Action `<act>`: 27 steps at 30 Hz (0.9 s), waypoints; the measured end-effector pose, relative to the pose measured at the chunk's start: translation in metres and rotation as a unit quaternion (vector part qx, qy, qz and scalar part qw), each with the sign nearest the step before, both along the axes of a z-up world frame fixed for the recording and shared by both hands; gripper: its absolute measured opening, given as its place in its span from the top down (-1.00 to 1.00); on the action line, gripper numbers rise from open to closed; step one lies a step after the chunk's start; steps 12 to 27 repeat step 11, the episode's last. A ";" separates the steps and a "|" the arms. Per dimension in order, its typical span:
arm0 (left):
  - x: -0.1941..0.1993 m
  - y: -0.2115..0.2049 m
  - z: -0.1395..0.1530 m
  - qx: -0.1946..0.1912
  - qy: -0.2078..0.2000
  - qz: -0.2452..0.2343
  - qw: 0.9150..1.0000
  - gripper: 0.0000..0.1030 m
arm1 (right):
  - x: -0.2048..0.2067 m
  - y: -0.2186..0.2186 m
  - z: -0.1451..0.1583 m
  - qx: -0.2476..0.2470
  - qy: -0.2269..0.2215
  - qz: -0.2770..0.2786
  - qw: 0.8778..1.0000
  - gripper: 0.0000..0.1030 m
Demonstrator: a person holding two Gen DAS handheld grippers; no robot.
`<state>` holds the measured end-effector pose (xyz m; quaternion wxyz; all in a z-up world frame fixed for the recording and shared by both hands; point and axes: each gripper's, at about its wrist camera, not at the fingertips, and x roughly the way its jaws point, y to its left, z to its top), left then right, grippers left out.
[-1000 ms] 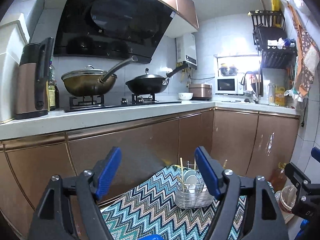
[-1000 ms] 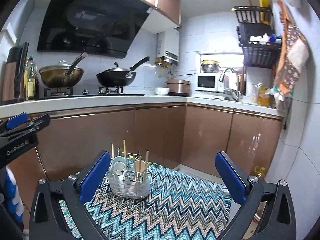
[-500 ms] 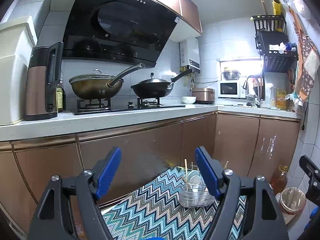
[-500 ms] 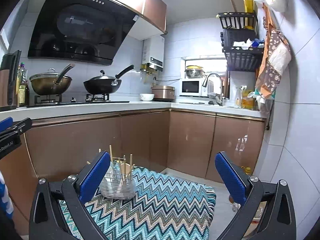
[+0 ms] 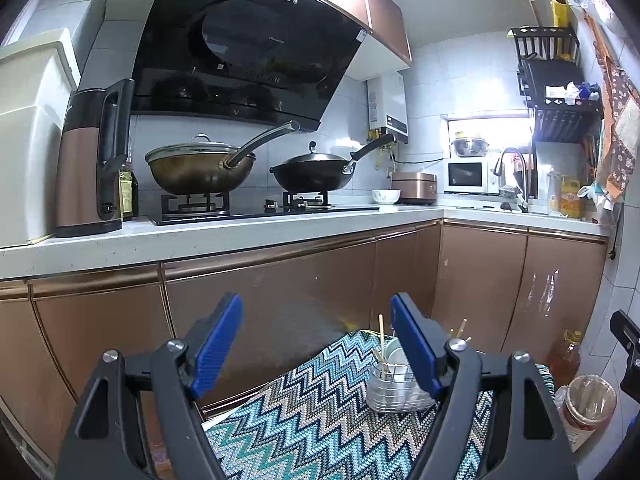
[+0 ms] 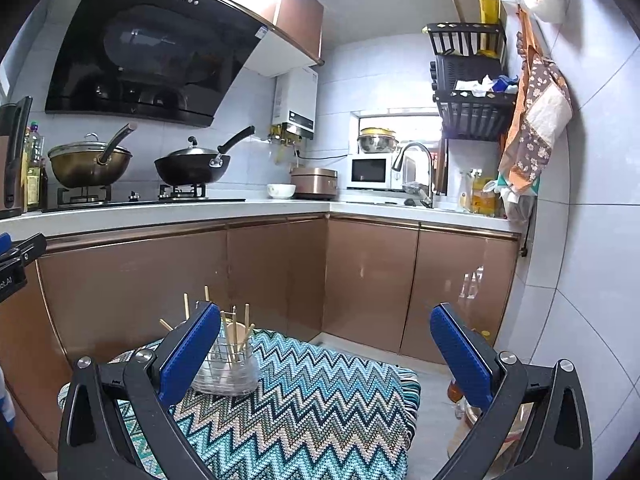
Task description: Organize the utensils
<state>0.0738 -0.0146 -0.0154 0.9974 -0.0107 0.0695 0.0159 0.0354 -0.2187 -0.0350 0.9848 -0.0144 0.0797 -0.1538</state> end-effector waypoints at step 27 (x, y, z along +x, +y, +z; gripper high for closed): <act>0.004 0.001 -0.004 -0.001 0.008 0.000 1.000 -0.46 | 0.002 -0.005 -0.003 0.001 0.007 -0.018 1.000 -1.00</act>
